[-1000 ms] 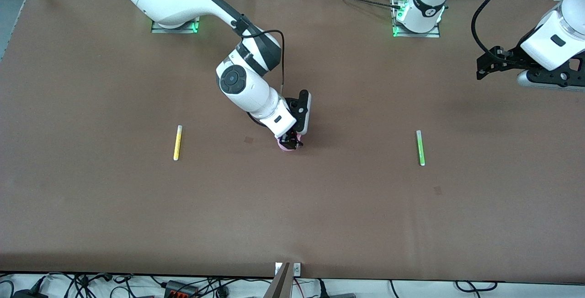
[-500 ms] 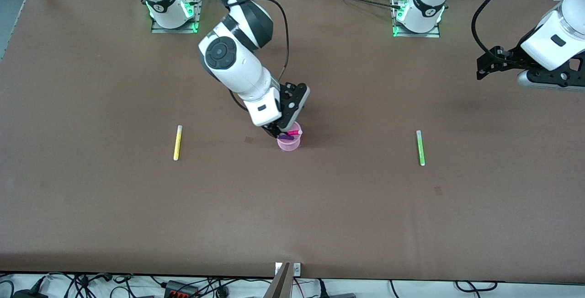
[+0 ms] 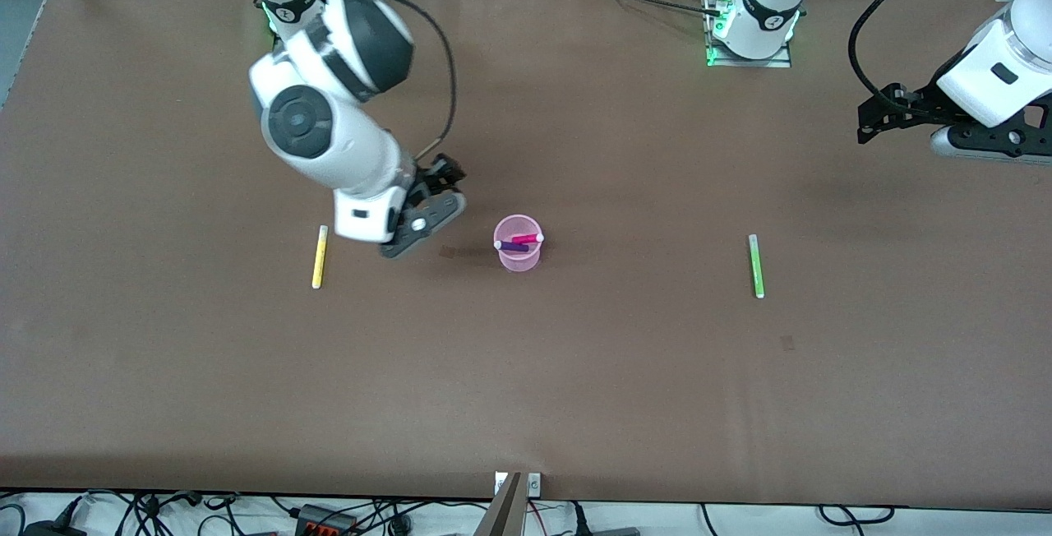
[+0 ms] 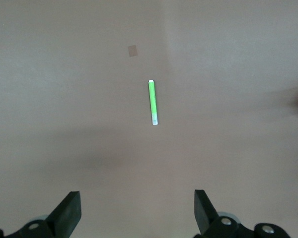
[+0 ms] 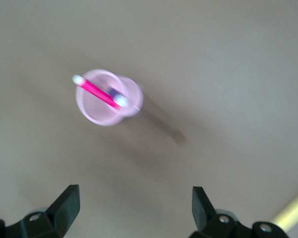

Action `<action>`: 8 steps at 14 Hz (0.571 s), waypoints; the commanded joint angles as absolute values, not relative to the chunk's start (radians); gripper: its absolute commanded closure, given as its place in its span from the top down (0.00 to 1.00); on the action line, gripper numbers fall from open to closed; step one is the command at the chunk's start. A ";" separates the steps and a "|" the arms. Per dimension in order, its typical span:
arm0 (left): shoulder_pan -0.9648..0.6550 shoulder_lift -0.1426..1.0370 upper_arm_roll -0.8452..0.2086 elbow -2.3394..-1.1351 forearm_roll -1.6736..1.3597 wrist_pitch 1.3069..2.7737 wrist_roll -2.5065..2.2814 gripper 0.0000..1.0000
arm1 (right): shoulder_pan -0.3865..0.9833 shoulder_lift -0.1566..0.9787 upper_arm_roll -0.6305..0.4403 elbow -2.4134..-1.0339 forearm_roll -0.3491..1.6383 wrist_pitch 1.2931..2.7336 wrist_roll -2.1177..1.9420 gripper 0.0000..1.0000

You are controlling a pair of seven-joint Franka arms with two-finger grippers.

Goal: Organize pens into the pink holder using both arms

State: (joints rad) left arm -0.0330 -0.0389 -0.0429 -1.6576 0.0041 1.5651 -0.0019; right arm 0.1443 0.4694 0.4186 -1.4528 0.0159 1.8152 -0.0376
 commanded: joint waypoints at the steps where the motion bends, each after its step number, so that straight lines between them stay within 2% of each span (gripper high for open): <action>1: -0.029 -0.028 -0.046 -1.632 0.017 1.546 0.015 1.00 | 0.117 0.456 0.353 -1.416 -0.026 1.714 0.011 1.00; 4: -0.029 -0.028 -0.046 -1.632 0.017 1.546 0.015 1.00 | 0.115 0.425 0.283 -1.410 -0.045 1.620 0.081 1.00; 8: -0.029 -0.028 -0.046 -1.632 0.017 1.546 0.015 1.00 | 0.115 0.394 0.216 -1.410 -0.052 1.580 0.172 1.00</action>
